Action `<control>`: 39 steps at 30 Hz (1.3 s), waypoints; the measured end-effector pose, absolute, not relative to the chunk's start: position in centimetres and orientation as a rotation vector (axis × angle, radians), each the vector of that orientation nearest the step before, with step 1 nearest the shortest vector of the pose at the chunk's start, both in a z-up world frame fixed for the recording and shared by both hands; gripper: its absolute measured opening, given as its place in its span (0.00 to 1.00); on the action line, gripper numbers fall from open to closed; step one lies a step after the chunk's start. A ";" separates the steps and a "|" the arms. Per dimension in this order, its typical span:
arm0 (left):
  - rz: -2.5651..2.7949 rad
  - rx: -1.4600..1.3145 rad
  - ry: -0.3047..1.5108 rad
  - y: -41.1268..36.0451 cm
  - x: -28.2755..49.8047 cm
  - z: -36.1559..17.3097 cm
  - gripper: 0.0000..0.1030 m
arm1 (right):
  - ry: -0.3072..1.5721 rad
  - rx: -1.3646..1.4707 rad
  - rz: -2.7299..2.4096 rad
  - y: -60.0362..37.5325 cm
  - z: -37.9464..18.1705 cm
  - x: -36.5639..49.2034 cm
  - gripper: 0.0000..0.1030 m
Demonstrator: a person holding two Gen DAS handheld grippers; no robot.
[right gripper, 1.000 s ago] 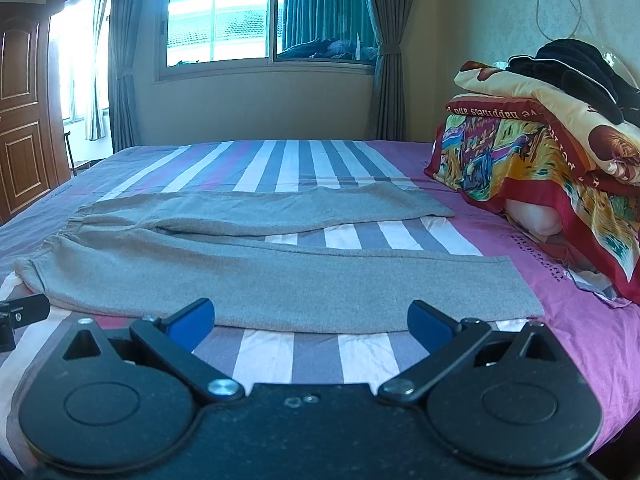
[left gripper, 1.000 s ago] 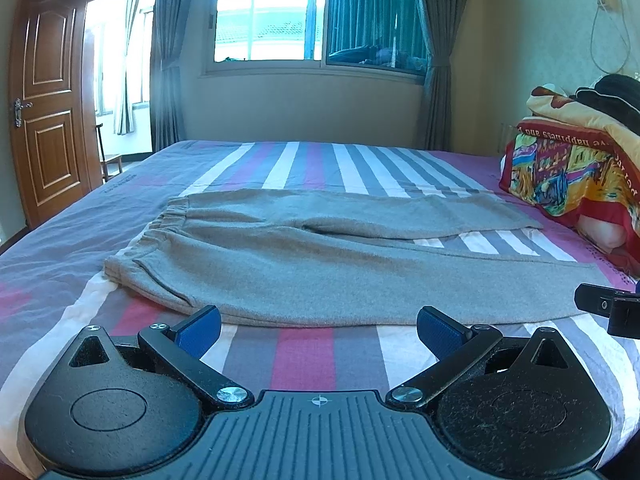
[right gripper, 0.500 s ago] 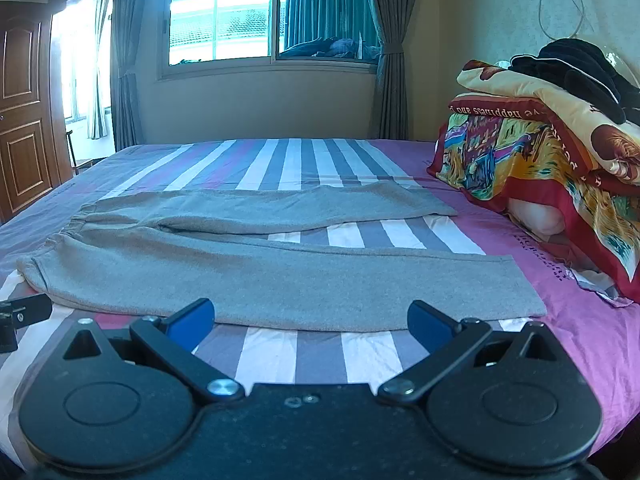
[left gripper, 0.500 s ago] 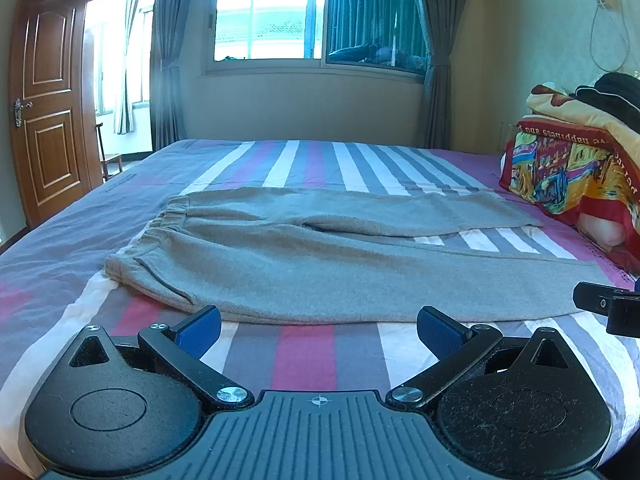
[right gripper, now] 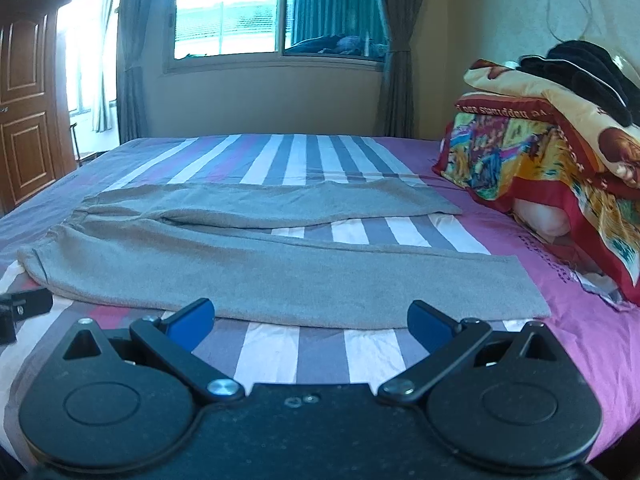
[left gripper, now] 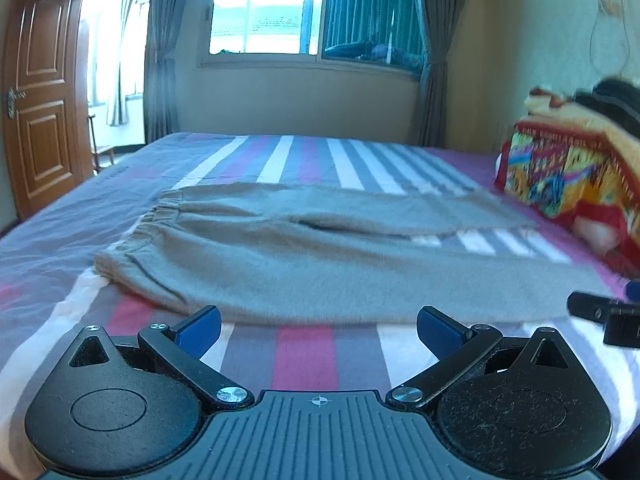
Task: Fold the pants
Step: 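Grasp the waistband with the left tool while the right tool grasps the leg hem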
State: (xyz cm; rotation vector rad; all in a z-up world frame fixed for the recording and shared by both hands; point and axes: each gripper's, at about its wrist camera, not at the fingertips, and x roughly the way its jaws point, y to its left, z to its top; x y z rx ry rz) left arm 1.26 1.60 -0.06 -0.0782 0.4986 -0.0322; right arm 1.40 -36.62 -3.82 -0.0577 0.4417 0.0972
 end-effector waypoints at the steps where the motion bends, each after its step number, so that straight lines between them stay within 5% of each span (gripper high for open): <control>1: -0.030 -0.087 0.504 2.2 2.0 0.1 1.00 | 0.438 -0.062 0.125 -36.7 -3.7 1.9 1.00; 9: 0.013 -0.112 0.534 10.6 13.8 1.1 1.00 | 0.297 -0.153 0.355 -36.6 0.6 10.4 0.99; 12: 0.022 -0.097 0.560 14.9 20.2 0.8 1.00 | 0.278 -0.227 0.448 -35.3 1.8 15.7 0.89; 13: 0.016 -0.097 0.575 16.1 22.2 0.6 0.88 | 0.289 -0.245 0.477 -34.7 1.9 17.8 0.75; 14: 0.025 -0.078 0.597 17.4 24.6 0.3 0.62 | 0.306 -0.270 0.504 -33.9 2.0 20.1 0.68; 15: 0.028 -0.061 0.628 18.5 26.9 0.0 0.56 | 0.327 -0.296 0.532 -33.0 2.0 22.5 0.64; 17: 0.031 -0.053 0.663 20.9 31.4 -1.0 0.57 | 0.358 -0.314 0.598 -31.4 1.7 27.0 0.63; 19: 0.038 -0.032 0.695 22.8 35.3 -2.2 0.71 | 0.403 -0.328 0.663 -29.5 0.9 31.9 0.62; 24: -0.007 -0.016 0.754 26.3 43.5 -5.7 0.72 | 0.536 -0.349 0.751 -25.3 -2.5 43.0 0.46; 39: -0.246 0.005 0.905 28.4 55.0 -11.7 0.77 | 0.855 -0.311 0.944 -24.0 -9.0 57.8 0.58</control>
